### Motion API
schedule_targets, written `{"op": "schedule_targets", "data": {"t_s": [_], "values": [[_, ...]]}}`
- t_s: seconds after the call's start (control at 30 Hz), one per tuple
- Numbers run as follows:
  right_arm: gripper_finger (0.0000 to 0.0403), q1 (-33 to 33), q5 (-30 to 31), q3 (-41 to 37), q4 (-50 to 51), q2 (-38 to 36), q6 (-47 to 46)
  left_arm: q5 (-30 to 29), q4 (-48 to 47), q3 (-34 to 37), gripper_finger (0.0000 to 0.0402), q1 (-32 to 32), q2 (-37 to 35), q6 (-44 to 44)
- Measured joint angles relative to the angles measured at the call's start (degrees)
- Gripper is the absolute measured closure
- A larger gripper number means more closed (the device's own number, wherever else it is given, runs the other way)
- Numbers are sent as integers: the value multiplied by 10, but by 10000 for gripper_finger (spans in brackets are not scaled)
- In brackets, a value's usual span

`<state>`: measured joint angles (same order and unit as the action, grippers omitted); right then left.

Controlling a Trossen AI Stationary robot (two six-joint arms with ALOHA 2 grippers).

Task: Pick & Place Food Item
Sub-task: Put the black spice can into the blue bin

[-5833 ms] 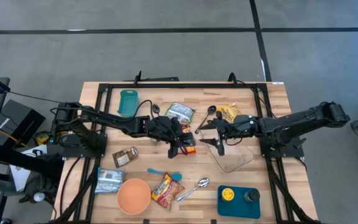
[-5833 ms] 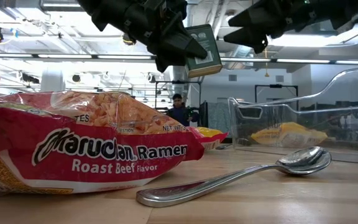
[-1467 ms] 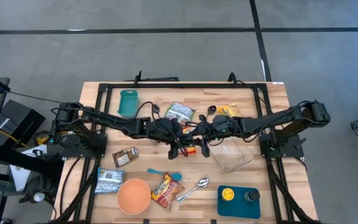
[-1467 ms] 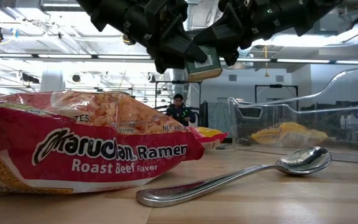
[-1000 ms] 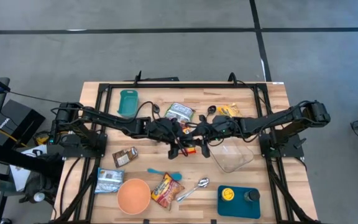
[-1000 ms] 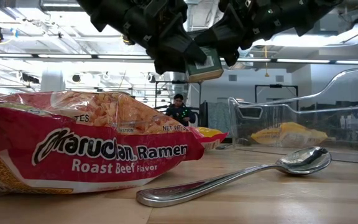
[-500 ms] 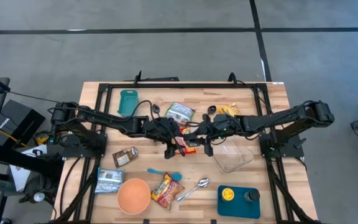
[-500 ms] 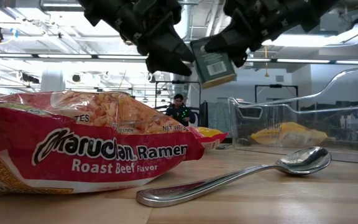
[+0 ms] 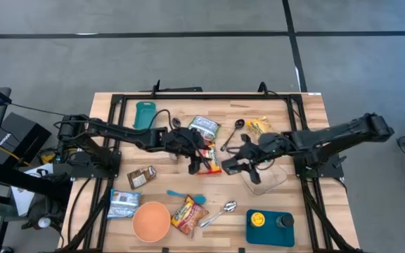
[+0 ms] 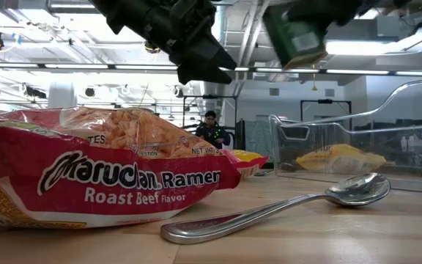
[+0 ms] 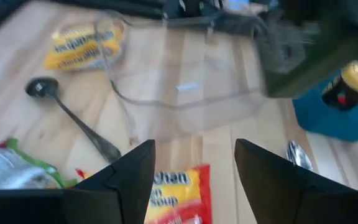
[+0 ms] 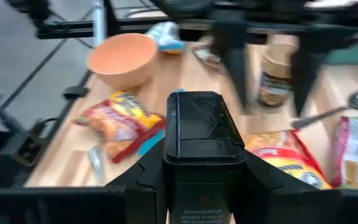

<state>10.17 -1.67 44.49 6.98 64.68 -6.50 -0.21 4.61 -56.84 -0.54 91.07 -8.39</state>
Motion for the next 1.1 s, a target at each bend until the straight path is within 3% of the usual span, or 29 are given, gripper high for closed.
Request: {"op": "schedule_targets", "data": {"t_s": [0.47, 1.1], "values": [[289, 173, 18, 0, 55, -78, -54, 0, 73, 0, 190, -18, 0, 0], [289, 458, 325, -1, 115, -68, -236, 0, 101, 0, 194, -18, 0, 0]]}}
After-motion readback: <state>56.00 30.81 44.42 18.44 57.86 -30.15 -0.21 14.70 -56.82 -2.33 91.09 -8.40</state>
